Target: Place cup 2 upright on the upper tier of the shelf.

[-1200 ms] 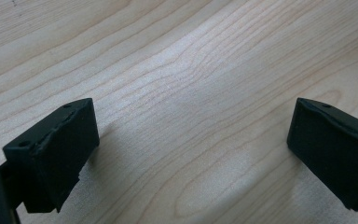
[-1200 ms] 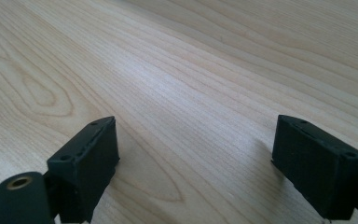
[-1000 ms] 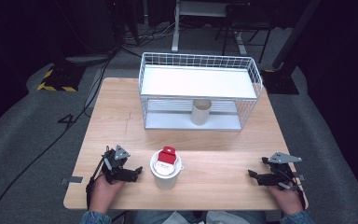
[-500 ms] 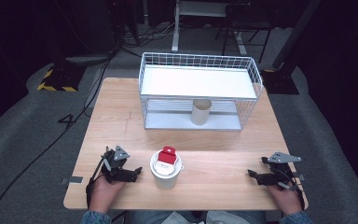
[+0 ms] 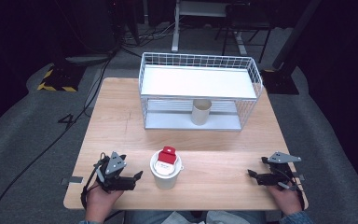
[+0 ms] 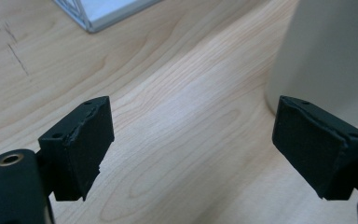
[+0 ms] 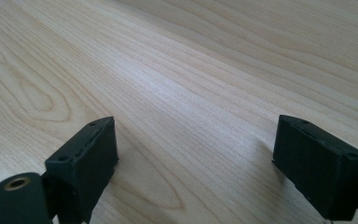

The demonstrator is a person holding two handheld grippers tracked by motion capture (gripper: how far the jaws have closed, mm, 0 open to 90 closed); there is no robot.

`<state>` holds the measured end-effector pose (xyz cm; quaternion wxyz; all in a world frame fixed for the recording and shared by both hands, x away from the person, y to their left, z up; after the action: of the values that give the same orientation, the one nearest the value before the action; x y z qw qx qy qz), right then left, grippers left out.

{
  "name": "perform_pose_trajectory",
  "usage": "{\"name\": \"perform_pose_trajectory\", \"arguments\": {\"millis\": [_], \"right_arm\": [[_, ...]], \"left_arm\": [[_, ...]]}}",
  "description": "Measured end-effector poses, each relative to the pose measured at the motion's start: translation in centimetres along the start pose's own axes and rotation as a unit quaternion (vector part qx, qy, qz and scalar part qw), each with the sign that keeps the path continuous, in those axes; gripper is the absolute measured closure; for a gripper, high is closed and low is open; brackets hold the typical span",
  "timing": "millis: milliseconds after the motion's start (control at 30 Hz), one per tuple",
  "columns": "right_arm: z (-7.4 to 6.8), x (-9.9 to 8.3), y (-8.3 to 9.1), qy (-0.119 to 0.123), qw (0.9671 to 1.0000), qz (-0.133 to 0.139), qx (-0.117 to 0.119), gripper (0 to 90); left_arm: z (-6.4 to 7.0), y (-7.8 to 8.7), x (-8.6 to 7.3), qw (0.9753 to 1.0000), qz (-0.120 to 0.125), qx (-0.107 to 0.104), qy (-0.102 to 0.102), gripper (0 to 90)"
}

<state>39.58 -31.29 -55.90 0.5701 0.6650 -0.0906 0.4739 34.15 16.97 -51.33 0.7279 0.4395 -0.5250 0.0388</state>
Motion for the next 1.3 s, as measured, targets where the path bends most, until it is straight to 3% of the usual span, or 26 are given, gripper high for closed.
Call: {"name": "perform_pose_trajectory", "arguments": {"millis": [100, 367, 633, 833, 1033, 1300], "right_arm": [[0.0, 0.0, 0.0, 0.000, 1.0000, 0.000, 0.001, 13.9], [0.0, 0.0, 0.0, -0.001, 1.0000, 0.000, 0.000, 13.9], [0.0, 0.0, 0.0, -0.001, 1.0000, 0.000, 0.000, 13.9], [0.0, 0.0, 0.0, -0.001, 1.0000, 0.000, 0.000, 13.9], [0.0, 0.0, 0.0, -0.001, 1.0000, 0.000, 0.000, 13.9], [0.0, 0.0, 0.0, -0.001, 1.0000, 0.000, 0.000, 13.9]], "left_arm": [[0.9, 0.8, 0.2, 0.9997, 0.016, -0.016, 0.006, 13.4], [3.4, 1.6, 0.7, 0.9981, 0.039, -0.048, -0.009, 13.3], [5.4, 1.8, 1.8, 0.9937, 0.071, -0.086, -0.013, 10.6], [6.3, 1.1, 2.3, 0.9898, 0.086, -0.113, -0.015, 9.0], [7.1, -0.2, 2.8, 0.9860, 0.095, -0.136, -0.015, 1.8], [7.0, -1.9, 3.1, 0.9833, 0.106, -0.147, -0.019, 0.0]]}}
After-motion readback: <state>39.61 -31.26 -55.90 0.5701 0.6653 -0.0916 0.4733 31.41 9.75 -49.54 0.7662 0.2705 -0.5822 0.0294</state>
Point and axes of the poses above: each handheld gripper's, and its own axes: y roughly backward along the jaws, x roughly out of its top, z roughly to its right, the point moved 8 cm from there along -y, roughly forward along the jaws, and after that the axes turned 8 degrees about -x, right-handed, at the moved point
